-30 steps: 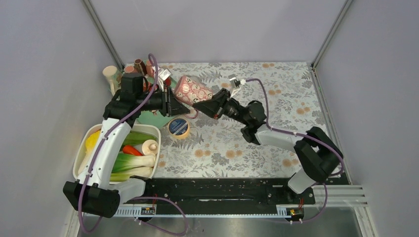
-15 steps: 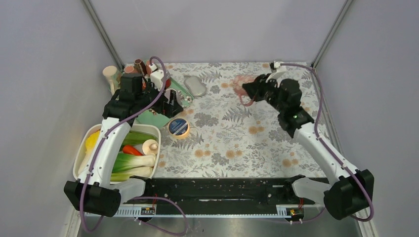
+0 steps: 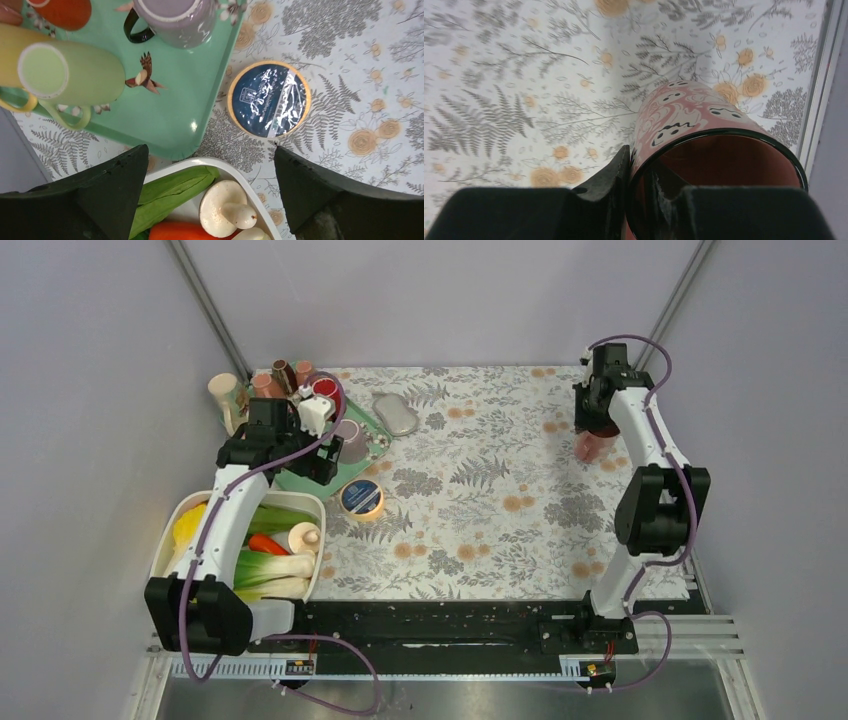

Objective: Turn the mug right side up

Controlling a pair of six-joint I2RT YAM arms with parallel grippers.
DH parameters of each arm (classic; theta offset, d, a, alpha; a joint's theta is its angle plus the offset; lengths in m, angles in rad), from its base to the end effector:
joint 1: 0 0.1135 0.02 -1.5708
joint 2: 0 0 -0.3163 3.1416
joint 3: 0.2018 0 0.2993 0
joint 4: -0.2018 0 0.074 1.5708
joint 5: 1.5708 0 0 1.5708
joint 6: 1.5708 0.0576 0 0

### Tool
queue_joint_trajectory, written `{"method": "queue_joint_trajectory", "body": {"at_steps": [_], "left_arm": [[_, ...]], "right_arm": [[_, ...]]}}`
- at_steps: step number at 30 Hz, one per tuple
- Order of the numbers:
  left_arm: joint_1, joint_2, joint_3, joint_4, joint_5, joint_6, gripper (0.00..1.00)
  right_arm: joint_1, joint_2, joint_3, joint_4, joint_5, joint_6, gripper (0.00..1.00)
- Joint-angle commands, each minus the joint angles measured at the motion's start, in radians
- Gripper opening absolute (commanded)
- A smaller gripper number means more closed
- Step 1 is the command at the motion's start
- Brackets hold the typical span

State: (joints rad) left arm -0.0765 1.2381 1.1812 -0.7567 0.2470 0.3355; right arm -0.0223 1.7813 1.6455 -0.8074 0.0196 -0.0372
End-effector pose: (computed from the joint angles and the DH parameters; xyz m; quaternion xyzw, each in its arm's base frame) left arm 0.3001 -0.0371 0.3613 0.2332 0.8933 -0.0661 0.3785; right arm 0.4619 -0.0114 0.3360 -0.0041 0.9511 -0.0185 0.3082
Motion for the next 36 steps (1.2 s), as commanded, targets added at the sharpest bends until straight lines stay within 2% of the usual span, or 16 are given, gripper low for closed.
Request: {"method": "queue_joint_trajectory", "body": {"at_steps": [1,9,15,18,22,24,29,33,36], "left_arm": [[0.023,0.026,-0.021,0.014,-0.047,0.059,0.99],[0.035,0.058,-0.05,0.039,-0.059,0.074,0.99],[0.036,0.084,-0.052,0.051,-0.072,0.073,0.99],[0.036,0.088,-0.052,0.054,-0.076,0.075,0.99],[0.037,0.093,-0.058,0.073,-0.096,0.073,0.99],[0.037,0.094,-0.062,0.085,-0.097,0.072,0.99],[0.037,0.119,-0.049,0.086,-0.083,0.067,0.99],[0.037,0.135,-0.036,0.086,-0.078,0.065,0.99],[0.037,0.147,-0.027,0.086,-0.068,0.065,0.99]], "right_arm": [[-0.043,0.098,0.157,-0.122,0.085,-0.071,0.0],[-0.084,0.257,0.266,-0.14,0.059,-0.095,0.0],[-0.096,0.349,0.372,-0.02,0.026,-0.139,0.0],[-0.097,0.464,0.541,-0.065,0.024,-0.16,0.0],[-0.102,0.709,0.959,-0.267,0.014,-0.179,0.0],[-0.103,0.77,1.072,-0.287,0.011,-0.188,0.0],[-0.113,0.719,0.922,-0.12,-0.054,-0.179,0.0],[-0.114,0.769,1.002,-0.166,-0.056,-0.179,0.0],[-0.116,0.76,0.967,-0.152,-0.061,-0.186,0.0]]}}
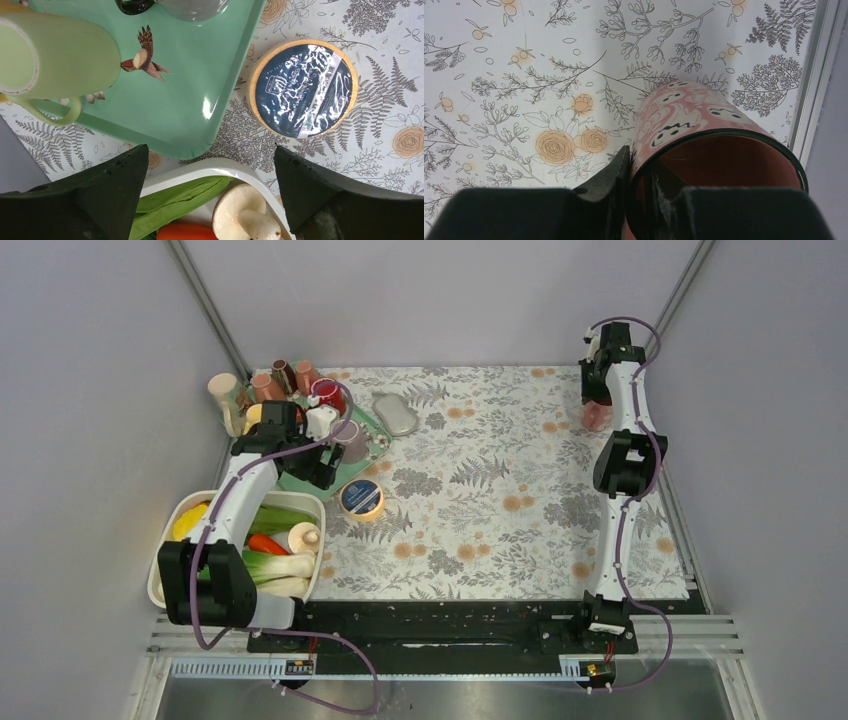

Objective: Turn the mug right side up

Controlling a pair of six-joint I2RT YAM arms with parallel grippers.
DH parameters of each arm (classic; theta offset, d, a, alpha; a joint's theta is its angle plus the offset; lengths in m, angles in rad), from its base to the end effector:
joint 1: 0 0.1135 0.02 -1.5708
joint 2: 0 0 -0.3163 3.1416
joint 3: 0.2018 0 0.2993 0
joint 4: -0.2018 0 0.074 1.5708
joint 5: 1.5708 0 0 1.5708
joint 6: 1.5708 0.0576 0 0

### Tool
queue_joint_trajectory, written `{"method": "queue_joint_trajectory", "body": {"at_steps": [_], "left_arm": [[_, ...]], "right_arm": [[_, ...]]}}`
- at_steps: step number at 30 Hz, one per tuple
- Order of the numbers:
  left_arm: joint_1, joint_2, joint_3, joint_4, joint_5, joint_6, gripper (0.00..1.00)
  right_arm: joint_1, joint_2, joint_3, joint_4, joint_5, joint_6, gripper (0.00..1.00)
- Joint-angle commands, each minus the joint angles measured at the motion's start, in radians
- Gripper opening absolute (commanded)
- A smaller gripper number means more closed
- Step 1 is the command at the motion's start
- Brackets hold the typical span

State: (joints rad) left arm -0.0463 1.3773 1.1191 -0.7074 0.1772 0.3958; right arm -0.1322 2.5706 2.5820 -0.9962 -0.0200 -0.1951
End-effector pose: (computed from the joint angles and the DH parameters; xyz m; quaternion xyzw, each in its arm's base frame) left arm 0.3315 -0.0255 0.2995 0.2342 0.9219 -0.0316 0.3070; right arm 0.6459 -0.0847 0.2381 -0.0330 0.9568 -0.0376 0.2865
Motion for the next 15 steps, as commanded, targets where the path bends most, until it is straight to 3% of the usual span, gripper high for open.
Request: {"method": "queue_joint_trajectory", "body": {"at_steps": [1,3,5,8,13,15], "left_arm": [[0.006,0.014,0.039,0.036,0.004,0.001,0.99],[0.006,0.031,0.051,0.037,0.005,-0.009,0.99],[0.006,0.048,0.059,0.041,0.007,-0.023,0.99],[0.006,0.067,0.07,0.057,0.011,-0.038,0.99],[0.005,0.118,0.114,0.123,-0.008,-0.024,0.96],[0.009,0.148,0.14,0.158,-0.032,0.033,0.87]], "right_arm": [[-0.006,-0.03,0.019,0.043,-0.024,-0.032,0.01],[-0.006,-0.026,0.014,0.044,-0.027,-0.035,0.31],[-0.006,-0.033,0.012,0.039,-0.029,-0.035,0.49],[-0.006,-0.065,0.01,0.042,-0.033,-0.029,0.64],[-0.004,-0.165,-0.014,0.046,-0.06,-0.03,0.78],[-0.004,-0.228,-0.044,0.053,-0.072,-0.029,0.82]]}}
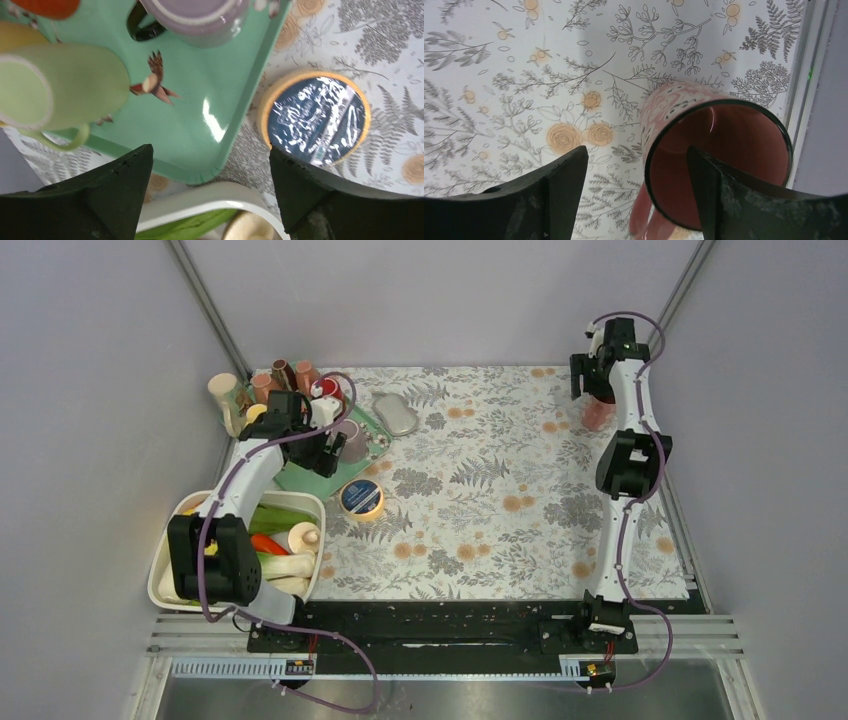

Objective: Turn the mug right side up

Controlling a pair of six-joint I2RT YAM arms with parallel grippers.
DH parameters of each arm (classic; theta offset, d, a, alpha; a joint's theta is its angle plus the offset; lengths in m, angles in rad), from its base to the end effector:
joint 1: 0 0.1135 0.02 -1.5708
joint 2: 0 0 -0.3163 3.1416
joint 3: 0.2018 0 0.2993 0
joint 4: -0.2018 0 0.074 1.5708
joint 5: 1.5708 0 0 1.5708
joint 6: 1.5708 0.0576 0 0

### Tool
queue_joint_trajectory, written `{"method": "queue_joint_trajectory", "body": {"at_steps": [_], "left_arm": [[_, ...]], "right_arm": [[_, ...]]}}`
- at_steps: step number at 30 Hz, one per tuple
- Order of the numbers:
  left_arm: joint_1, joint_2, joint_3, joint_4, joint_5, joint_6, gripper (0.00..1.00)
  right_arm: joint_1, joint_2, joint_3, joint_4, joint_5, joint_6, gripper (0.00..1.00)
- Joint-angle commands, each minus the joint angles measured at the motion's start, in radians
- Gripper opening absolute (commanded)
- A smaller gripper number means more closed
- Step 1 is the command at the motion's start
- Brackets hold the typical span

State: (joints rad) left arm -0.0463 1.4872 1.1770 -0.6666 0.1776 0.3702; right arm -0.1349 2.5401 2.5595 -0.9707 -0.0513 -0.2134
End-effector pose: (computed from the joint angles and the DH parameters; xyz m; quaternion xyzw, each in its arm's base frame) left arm 0.3634 -0.0270 0.2880 0.2223 0.9265 -0.0367 0.3014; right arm 0.6437 -0.0844 0.2511 -0.0452 0.9511 -0.0287 0.3043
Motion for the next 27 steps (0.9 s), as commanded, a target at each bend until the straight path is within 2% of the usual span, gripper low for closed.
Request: {"method": "queue_joint_trajectory", "body": {"at_steps": [1,3,5,11,14,20,27], "left_arm": [[0.015,0.06,0.102,0.127,-0.028,0.099,0.8],[0.034,0.108,0.147,0.126,0.003,0.196,0.71],[0.046,0.159,0.202,0.086,0.062,0.287,0.67],[0.137,0.306,0.391,-0.05,0.291,0.578,0.66],[0.148,0.39,0.472,-0.112,0.332,0.677,0.65],[0.129,0.531,0.581,-0.197,0.345,0.742,0.61],[0.112,0.565,0.549,-0.233,0.344,0.765,0.54]], "right_arm": [[-0.002,-0.234,-0.042,0.031,-0.053,-0.013,0.83],[-0.001,-0.31,-0.088,0.035,-0.083,-0.014,0.87],[0.0,-0.393,-0.146,0.037,-0.122,-0.017,0.89],[0.012,-0.643,-0.423,0.108,-0.25,-0.023,0.91],[0.024,-0.784,-0.591,0.215,-0.297,-0.009,0.92],[0.039,-1.004,-0.878,0.373,-0.329,0.035,0.92],[0.075,-1.144,-1.04,0.473,-0.33,0.071,0.92]]}}
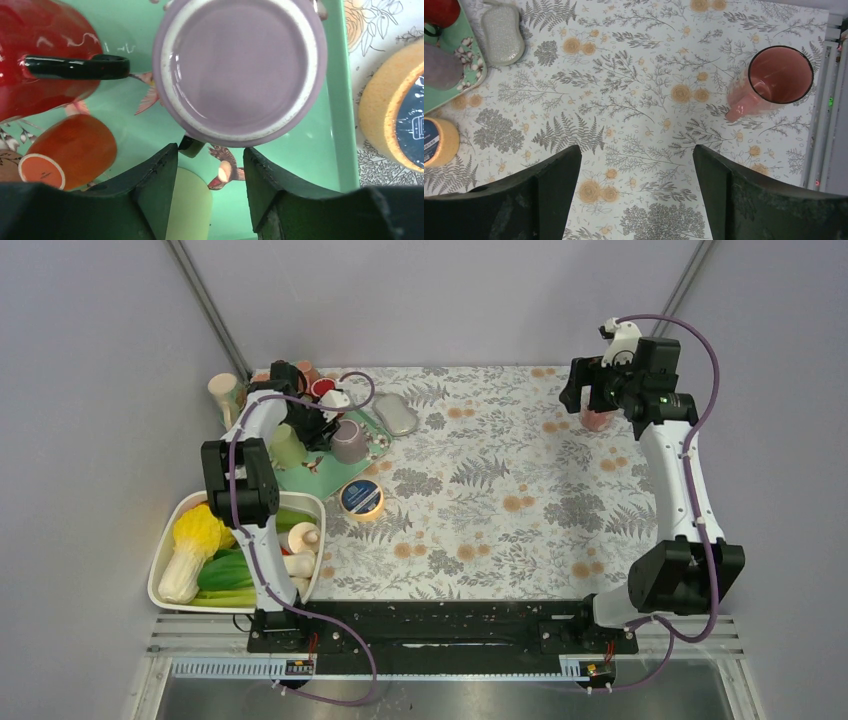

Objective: Turn the mug right side up

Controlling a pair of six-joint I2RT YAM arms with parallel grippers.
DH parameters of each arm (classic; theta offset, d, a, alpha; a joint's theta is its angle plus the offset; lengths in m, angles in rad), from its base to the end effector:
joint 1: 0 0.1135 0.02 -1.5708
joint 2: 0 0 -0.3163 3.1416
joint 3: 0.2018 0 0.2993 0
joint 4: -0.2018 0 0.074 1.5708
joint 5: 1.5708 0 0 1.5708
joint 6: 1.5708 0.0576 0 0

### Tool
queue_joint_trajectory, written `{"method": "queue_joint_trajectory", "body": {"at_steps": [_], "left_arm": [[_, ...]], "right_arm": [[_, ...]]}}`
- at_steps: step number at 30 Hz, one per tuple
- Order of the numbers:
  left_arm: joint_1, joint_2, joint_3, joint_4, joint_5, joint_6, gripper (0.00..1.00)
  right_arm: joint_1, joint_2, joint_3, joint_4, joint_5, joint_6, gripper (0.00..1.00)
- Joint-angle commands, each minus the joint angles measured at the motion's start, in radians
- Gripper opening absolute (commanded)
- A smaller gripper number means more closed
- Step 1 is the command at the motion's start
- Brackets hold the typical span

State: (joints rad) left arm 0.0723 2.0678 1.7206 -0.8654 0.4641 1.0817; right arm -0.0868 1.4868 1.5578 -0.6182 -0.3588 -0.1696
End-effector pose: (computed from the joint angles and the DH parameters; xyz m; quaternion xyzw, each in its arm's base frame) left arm 0.5115 0.0112 0.2306 0.4989 0.8184 -0.0951 0.2687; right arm 0.3912 -0.0137 0.4428 -0.1228 0.8535 0.0927 0.4978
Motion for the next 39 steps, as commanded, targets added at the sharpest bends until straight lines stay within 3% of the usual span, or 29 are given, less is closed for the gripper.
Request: {"method": "queue_joint_trajectory", "body": {"at_steps": [1,4,9,14,18,22,26,29,39], "left_arm": [[-0.008,-0.022,-0.008,-0.035,0.063,0.053,0.52],[-0.012,-0.069,-0.067,-0.035,0.103,0.051,0.47],[-0.014,-0.124,-0.138,-0.03,0.152,0.042,0.46],[-0.019,-0.081,-0.111,0.101,0.05,-0.216,0.48],[-0.027,-0.08,-0.159,0.175,-0.002,-0.305,0.39],[-0.028,-0.08,-0.201,0.223,-0.04,-0.318,0.24],[-0.029,-0.079,-0.214,0.224,-0.033,-0.321,0.16],[-0.028,-0.079,-0.217,0.224,-0.014,-0.348,0.0],[-0.025,-0.24,-0.24,0.285,0.019,-0.611,0.0]], "right_arm": [[0.034,-0.102,-0.05,0.126,-0.021,0.027,0.92],[0.058,-0.127,-0.076,0.136,-0.005,0.023,0.92],[0.073,-0.143,-0.089,0.138,0.002,0.013,0.92],[0.079,-0.154,-0.093,0.139,-0.006,0.015,0.92],[0.082,-0.163,-0.102,0.143,-0.001,0.011,0.92],[0.081,-0.172,-0.105,0.148,0.0,0.018,0.92],[0.11,-0.187,-0.116,0.161,-0.02,0.026,0.92],[0.126,-0.197,-0.128,0.17,-0.023,0.043,0.92],[0.328,-0.246,-0.276,0.319,-0.075,0.196,0.89]]}}
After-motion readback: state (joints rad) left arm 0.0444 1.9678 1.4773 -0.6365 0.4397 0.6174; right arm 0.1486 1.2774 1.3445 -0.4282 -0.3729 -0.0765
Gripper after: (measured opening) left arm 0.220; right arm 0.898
